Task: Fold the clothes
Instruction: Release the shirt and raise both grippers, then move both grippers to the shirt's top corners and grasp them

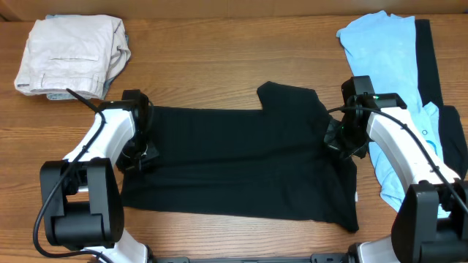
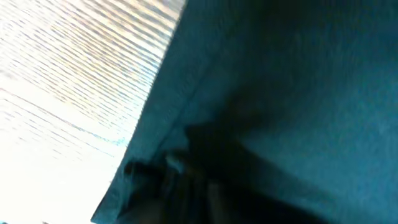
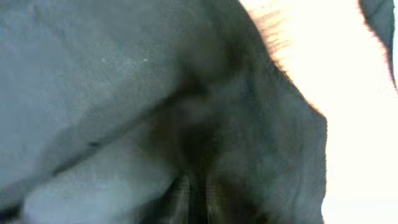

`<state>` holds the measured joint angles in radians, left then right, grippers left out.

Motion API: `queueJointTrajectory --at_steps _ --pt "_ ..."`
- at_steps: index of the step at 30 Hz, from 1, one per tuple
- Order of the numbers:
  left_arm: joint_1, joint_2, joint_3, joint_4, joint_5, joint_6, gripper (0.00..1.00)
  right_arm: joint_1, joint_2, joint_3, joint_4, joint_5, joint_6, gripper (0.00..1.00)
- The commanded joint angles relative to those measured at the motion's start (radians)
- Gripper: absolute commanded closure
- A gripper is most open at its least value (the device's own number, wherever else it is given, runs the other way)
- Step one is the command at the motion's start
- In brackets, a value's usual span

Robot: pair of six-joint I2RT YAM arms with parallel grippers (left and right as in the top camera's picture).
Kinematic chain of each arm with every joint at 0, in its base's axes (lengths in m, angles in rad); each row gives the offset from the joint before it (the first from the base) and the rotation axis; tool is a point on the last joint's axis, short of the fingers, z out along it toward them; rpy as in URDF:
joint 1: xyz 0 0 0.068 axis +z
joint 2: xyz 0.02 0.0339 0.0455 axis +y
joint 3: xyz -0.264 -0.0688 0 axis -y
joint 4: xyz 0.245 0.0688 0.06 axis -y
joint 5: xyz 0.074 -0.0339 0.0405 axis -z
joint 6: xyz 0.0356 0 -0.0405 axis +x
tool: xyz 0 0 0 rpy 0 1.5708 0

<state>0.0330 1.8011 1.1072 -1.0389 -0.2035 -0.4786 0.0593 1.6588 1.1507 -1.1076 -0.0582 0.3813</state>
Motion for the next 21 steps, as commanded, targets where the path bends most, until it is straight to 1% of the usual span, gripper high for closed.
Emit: queueJointTrajectory --at_steps 1,2,3,4,5,7,8,9,10,13,15,17,19,21 --pt "0.008 0.01 -0.001 0.016 -0.043 -0.002 0.56 -0.005 0.001 -0.006 -0.009 0.02 -0.022 0.53" --pt "0.008 0.01 -0.001 0.023 -0.039 0.034 0.39 -0.005 0.001 -0.006 -0.014 0.02 -0.024 0.43" --pt "0.008 0.01 0.001 0.025 -0.04 0.063 0.31 -0.005 0.001 -0.006 -0.016 0.019 -0.032 0.37" --pt "0.008 0.01 0.005 0.027 -0.04 0.103 0.2 -0.005 0.001 -0.005 -0.019 0.02 -0.043 0.33" --pt "0.008 0.01 0.011 0.027 -0.04 0.13 0.12 -0.005 0.001 0.0 -0.019 0.02 -0.053 0.3" --pt "0.008 0.01 0.042 0.018 -0.04 0.159 0.04 -0.005 0.001 0.02 -0.021 0.02 -0.08 0.27" --pt "0.008 0.01 0.068 0.012 -0.039 0.167 0.02 -0.005 0.001 0.039 -0.022 0.019 -0.099 0.25" --pt "0.008 0.01 0.119 0.006 -0.037 0.189 0.0 -0.005 0.001 0.089 -0.026 0.012 -0.143 0.19" --pt "0.008 0.01 0.158 0.012 -0.025 0.212 0.0 -0.005 0.001 0.118 -0.024 0.008 -0.167 0.16" --pt "0.006 0.01 0.253 0.08 0.074 0.328 0.0 -0.005 0.003 0.221 0.018 0.005 -0.256 0.12" --pt "0.006 0.01 0.296 0.157 0.149 0.402 0.0 -0.004 0.005 0.266 0.069 0.005 -0.285 0.11" --pt "0.006 0.01 0.309 0.239 0.203 0.444 0.0 -0.003 0.012 0.291 0.128 0.005 -0.308 0.11" --pt "0.006 0.01 0.31 0.304 0.211 0.457 0.0 -0.003 0.031 0.309 0.186 0.004 -0.325 0.11" --pt "0.008 0.013 0.31 0.329 0.2 0.459 0.0 -0.003 0.056 0.315 0.232 0.004 -0.337 0.12"
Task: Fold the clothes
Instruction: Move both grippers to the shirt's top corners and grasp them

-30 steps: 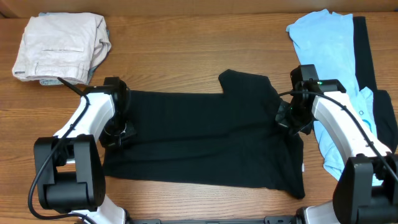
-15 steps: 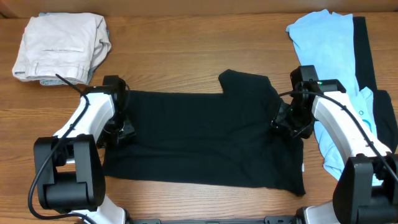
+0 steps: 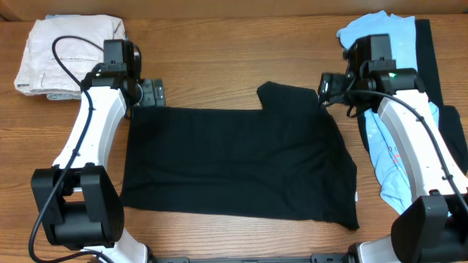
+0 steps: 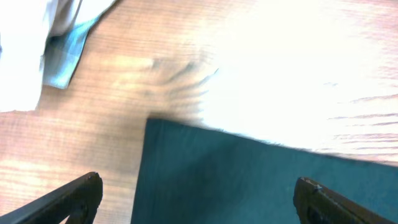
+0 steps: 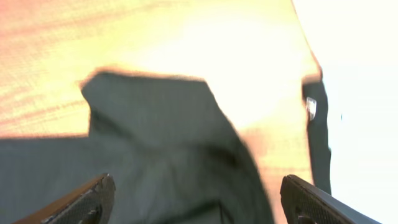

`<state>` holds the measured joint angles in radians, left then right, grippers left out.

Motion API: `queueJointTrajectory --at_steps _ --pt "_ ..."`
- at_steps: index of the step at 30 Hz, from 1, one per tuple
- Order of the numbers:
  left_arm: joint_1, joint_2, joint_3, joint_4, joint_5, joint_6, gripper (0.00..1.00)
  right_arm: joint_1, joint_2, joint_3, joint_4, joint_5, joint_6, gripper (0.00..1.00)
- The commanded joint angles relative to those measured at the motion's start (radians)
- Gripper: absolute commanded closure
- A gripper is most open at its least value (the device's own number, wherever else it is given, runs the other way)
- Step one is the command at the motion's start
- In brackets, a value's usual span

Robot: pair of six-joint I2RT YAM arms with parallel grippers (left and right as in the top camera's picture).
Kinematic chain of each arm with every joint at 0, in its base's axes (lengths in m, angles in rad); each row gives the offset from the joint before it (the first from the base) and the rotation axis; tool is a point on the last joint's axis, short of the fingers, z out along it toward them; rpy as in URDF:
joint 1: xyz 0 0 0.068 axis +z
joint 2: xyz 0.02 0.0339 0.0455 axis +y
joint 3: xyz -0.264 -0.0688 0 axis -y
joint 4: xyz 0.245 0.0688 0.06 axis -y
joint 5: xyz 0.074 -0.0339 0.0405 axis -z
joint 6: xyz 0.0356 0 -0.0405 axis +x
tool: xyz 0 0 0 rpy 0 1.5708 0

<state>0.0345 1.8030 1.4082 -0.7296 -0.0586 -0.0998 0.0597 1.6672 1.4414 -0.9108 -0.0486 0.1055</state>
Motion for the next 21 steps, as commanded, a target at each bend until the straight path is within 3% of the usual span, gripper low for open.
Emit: queueJointTrajectory --at_steps 1,6,21 --pt "0.006 0.016 0.009 0.028 0.055 0.105 0.0 -0.003 0.064 0.025 0.058 -0.008 -0.069 0.14" --pt "0.012 0.072 0.009 0.066 0.005 0.224 0.0 0.012 0.149 0.025 0.142 -0.042 -0.114 0.21" --pt "0.032 0.236 0.009 0.15 0.005 0.246 0.04 0.039 0.208 0.024 0.234 -0.019 -0.135 0.32"
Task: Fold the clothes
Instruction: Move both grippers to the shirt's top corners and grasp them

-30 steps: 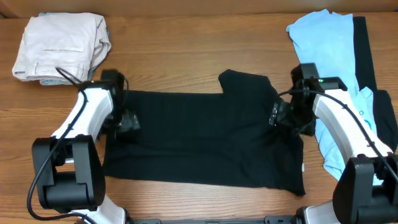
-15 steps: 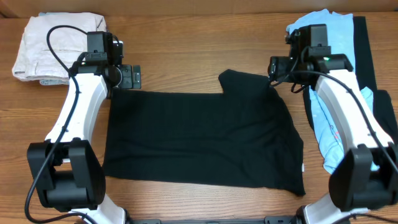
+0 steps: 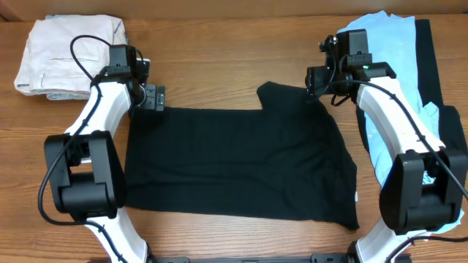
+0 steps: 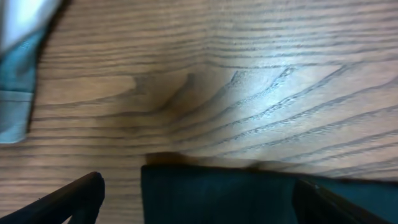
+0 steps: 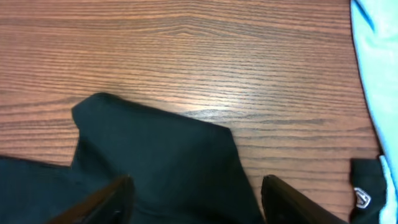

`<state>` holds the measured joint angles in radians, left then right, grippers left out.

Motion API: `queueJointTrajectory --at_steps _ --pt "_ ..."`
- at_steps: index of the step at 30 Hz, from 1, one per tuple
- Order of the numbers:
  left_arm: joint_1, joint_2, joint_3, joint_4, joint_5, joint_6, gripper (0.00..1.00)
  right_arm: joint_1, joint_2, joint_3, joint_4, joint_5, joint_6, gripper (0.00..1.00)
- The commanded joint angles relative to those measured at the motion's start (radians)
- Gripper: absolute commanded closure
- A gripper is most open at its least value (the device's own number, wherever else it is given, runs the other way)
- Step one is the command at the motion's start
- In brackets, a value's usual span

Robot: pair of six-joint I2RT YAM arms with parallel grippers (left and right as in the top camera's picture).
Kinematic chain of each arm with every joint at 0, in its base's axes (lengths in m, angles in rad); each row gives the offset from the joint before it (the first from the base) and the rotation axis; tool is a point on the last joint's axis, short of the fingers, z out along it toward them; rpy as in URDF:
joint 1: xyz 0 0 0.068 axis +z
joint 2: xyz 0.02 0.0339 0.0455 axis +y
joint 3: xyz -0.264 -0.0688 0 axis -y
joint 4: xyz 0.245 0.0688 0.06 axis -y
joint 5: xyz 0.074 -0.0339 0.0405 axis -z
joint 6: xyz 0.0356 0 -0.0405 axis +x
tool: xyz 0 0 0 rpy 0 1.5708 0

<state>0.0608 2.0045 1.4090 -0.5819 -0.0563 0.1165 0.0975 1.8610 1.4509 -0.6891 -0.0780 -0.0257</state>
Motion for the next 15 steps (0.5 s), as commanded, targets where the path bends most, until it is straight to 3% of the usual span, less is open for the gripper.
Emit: queueJointTrajectory --at_steps 1,5,15 --pt "0.005 0.041 0.008 0.0 0.005 0.029 0.05 0.001 0.014 0.015 0.016 0.014 -0.004 0.33" --pt "0.004 0.06 0.007 -0.01 0.004 -0.001 0.12 0.001 0.014 0.015 0.032 0.028 -0.001 0.33" --pt "0.006 0.135 0.007 -0.008 -0.056 -0.08 0.18 0.001 0.014 0.015 0.047 0.028 0.029 0.38"
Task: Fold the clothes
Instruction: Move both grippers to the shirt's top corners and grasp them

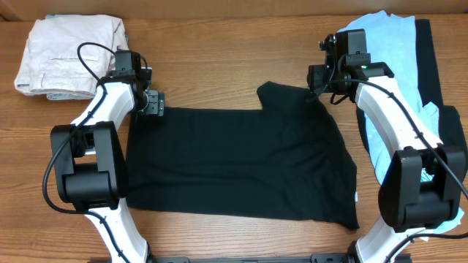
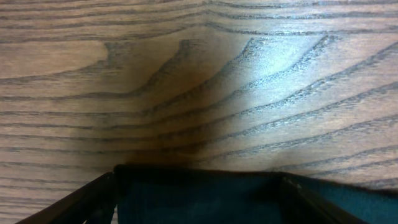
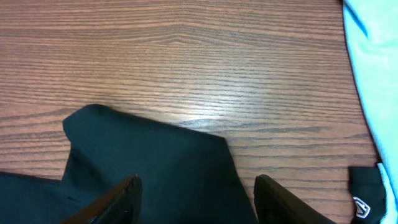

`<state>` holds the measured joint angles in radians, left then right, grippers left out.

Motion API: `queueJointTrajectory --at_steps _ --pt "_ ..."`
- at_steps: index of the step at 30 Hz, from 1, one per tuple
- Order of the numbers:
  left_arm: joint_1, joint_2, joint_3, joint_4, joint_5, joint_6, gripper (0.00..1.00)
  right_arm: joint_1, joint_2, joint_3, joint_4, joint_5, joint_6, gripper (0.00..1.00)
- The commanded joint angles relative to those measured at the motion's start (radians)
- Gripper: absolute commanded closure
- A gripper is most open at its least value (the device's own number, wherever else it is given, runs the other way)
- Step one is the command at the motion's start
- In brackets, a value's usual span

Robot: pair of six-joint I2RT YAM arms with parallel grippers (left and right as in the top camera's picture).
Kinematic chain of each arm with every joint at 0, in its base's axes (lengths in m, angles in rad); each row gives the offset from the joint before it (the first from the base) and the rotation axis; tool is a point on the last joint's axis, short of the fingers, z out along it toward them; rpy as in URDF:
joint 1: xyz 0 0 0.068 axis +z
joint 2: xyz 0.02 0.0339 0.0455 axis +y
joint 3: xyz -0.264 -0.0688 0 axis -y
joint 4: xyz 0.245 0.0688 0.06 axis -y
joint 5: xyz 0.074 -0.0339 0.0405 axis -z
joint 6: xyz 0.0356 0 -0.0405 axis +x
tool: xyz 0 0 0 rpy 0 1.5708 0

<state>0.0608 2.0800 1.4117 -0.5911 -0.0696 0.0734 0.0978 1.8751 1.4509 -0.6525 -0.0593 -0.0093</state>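
Observation:
A black garment (image 1: 234, 161) lies spread flat on the wooden table, a sleeve flap jutting up at its top right. My left gripper (image 1: 152, 103) stands open at the garment's top left corner (image 2: 199, 196), one finger on each side of the corner edge. At the top right my right gripper (image 1: 316, 79) is open over the sleeve flap (image 3: 155, 168), its fingers (image 3: 112, 202) spread across the cloth.
A folded beige garment (image 1: 69, 55) sits at the back left. A light blue garment (image 1: 387, 66) and a black one (image 1: 431, 58) lie heaped along the right edge. Bare wood (image 1: 219, 58) runs behind the black garment.
Both grippers have sunk slightly closer to the garment's top corners. The left one now straddles the corner edge. The cloth has not moved.
Both grippers were first pressed down on the garment's left and right sides, cloth filling the wrist views. Then they stood open and lifted near its top corners. Since then they have settled lower at those corners, still open.

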Motion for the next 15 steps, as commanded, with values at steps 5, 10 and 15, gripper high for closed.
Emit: queueJointTrajectory --at_steps 5,10,15 --pt "0.006 0.078 0.004 0.014 -0.053 -0.051 0.41 0.004 0.0 0.015 0.035 0.009 0.013 0.37" --pt "0.006 0.078 0.004 -0.001 -0.054 -0.071 0.87 0.024 0.001 0.015 0.07 0.01 0.012 0.47" --pt "0.006 0.078 0.005 -0.041 -0.054 -0.074 0.96 0.034 0.007 0.014 0.115 0.01 0.012 0.5"
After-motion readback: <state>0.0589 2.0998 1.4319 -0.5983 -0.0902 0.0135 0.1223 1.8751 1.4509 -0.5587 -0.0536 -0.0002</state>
